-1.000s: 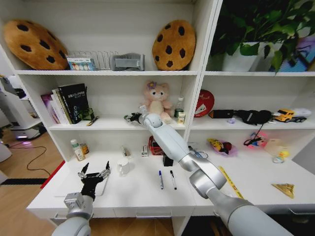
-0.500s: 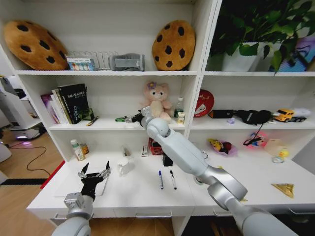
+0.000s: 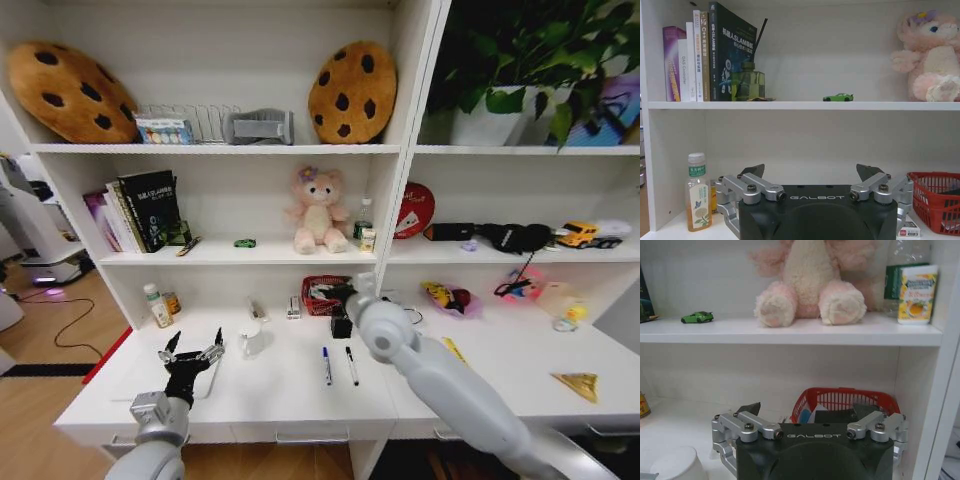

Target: Organize the objects on the table.

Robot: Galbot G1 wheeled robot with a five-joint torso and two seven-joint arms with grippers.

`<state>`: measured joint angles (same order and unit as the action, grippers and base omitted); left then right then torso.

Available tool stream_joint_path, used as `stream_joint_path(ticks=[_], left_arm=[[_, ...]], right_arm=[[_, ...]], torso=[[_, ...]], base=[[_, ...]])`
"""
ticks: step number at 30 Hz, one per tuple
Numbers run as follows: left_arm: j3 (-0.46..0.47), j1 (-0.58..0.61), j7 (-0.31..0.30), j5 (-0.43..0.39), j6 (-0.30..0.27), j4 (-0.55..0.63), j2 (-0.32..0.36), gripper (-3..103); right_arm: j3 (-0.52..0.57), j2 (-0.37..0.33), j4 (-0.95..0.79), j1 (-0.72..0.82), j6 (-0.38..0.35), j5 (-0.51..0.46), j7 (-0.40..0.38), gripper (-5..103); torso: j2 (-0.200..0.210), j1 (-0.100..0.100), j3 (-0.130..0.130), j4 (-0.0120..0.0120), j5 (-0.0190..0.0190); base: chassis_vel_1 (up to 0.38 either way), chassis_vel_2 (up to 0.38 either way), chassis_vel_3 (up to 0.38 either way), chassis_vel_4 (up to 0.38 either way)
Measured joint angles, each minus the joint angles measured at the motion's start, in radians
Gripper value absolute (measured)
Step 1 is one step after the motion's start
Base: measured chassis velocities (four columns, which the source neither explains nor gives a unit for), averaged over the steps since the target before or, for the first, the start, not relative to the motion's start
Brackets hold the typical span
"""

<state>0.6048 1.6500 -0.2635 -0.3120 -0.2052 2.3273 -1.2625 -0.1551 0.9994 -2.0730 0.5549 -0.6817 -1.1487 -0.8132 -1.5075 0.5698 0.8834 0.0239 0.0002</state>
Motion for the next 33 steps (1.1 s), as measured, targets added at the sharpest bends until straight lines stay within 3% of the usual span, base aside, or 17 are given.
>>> stream_joint_path(ticks=[2, 4, 5, 9, 11, 15, 21, 27, 33], left_arm=[[0.000, 0.000, 0.001, 0.000, 0.000, 0.000, 0.000, 100], [0.000, 0.000, 0.000, 0.000, 0.000, 0.000, 0.000, 100], [0.000, 0.000, 0.000, 0.000, 0.000, 0.000, 0.000, 100], [0.000, 0.000, 0.000, 0.000, 0.000, 0.000, 0.000, 100], [0.000, 0.000, 0.000, 0.000, 0.000, 0.000, 0.000, 100], [0.000, 0.000, 0.000, 0.000, 0.000, 0.000, 0.000, 100], [0.000, 0.000, 0.000, 0.000, 0.000, 0.000, 0.000, 100], [0.000, 0.000, 0.000, 0.000, 0.000, 0.000, 0.000, 100], [0.000, 0.000, 0.000, 0.000, 0.000, 0.000, 0.000, 100]], right_arm=[[0.106, -0.041, -0.032, 0.138, 0.018, 0.043, 0.127, 100], [0.125, -0.044, -0.034, 0.171, 0.024, 0.060, 0.153, 100], [0.162, -0.037, -0.037, 0.284, 0.042, 0.100, 0.193, 100], [0.175, 0.042, 0.023, 0.410, 0.059, 0.159, 0.154, 100], [0.156, 0.164, 0.138, 0.440, 0.084, 0.207, 0.032, 100], [0.156, 0.235, 0.204, 0.442, 0.103, 0.230, 0.023, 100], [0.153, 0.290, 0.263, 0.430, 0.127, 0.280, 0.043, 100], [0.136, 0.308, 0.299, 0.420, 0.124, 0.280, 0.048, 103], [0.124, 0.313, 0.324, 0.409, 0.121, 0.280, 0.058, 99]], torso=[[0.000, 0.000, 0.000, -0.0005, 0.0002], [0.000, 0.000, 0.000, -0.0008, -0.0001], [0.000, 0.000, 0.000, -0.0005, 0.0003], [0.000, 0.000, 0.000, -0.0006, -0.0002], [0.000, 0.000, 0.000, -0.0009, -0.0001], [0.000, 0.000, 0.000, -0.0009, -0.0004], [0.000, 0.000, 0.000, -0.0007, -0.0002], [0.000, 0.000, 0.000, -0.0007, -0.0003], [0.000, 0.000, 0.000, -0.0007, -0.0002]], base=[[0.000, 0.000, 0.000, 0.000], [0.000, 0.000, 0.000, 0.000], [0.000, 0.000, 0.000, 0.000], [0.000, 0.000, 0.000, 0.000], [0.000, 0.000, 0.000, 0.000], [0.000, 0.000, 0.000, 0.000], [0.000, 0.000, 0.000, 0.000], [0.000, 0.000, 0.000, 0.000], [0.000, 0.000, 0.000, 0.000]])
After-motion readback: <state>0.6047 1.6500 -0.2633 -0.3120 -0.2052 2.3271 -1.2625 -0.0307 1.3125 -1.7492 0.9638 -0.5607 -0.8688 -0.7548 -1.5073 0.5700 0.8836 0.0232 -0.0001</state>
